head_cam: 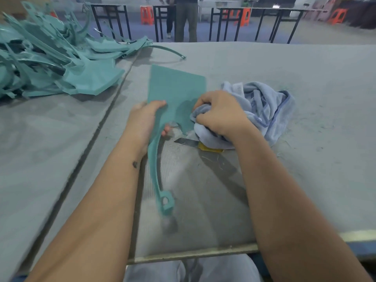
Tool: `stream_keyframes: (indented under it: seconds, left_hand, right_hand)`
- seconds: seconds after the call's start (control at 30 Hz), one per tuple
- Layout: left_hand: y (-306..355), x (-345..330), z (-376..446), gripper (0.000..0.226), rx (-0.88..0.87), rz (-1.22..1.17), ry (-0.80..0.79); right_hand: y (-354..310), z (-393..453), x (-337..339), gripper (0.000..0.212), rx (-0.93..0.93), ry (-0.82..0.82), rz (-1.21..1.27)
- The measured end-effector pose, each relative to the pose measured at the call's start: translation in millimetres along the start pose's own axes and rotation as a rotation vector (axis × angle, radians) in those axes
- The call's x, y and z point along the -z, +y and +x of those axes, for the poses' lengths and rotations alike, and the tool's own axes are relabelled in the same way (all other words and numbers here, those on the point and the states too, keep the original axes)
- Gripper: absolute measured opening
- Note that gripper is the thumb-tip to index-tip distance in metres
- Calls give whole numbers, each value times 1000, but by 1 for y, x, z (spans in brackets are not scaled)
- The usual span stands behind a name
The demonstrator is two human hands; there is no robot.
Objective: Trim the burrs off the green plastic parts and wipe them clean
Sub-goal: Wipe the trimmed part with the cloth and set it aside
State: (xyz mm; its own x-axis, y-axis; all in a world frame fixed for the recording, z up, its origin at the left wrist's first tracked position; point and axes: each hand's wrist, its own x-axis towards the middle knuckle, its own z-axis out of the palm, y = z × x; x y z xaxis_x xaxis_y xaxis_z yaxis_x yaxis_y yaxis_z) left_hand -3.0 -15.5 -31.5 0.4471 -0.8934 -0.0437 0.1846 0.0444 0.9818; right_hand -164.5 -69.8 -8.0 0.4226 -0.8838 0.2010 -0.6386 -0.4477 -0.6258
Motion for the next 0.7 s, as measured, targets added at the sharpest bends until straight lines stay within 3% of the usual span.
stream_keyframes:
  seconds: [0.1, 0.17, 0.27, 0.37, 0.5, 0.6, 0.7]
  left_hand:
    - [8, 8, 5, 7, -15, -283, 184]
    - [9, 10, 9, 14, -54, -463, 247]
    - [6, 7, 13, 24, -85, -650, 231]
    - [4, -1, 17, 38, -61, -753, 229]
    - [6, -3, 21, 40, -41, -932, 283]
    - [4, 1, 19, 39, -3, -929, 301]
    - [-1, 0, 15, 34, 61, -797, 249]
  right_hand:
    - [3, 1, -3, 18, -41, 182, 139]
    - [2, 0, -2, 17, -47, 203, 227]
    - [-1, -8, 1, 12, -24, 15, 304]
    - [-5, -12, 1, 4, 96, -116, 212]
    - [-7, -11, 3, 19, 81, -269, 276]
    - [-2, -10, 4, 20, 117, -312, 321]
    - [-1, -9, 3, 15, 215, -190, 446]
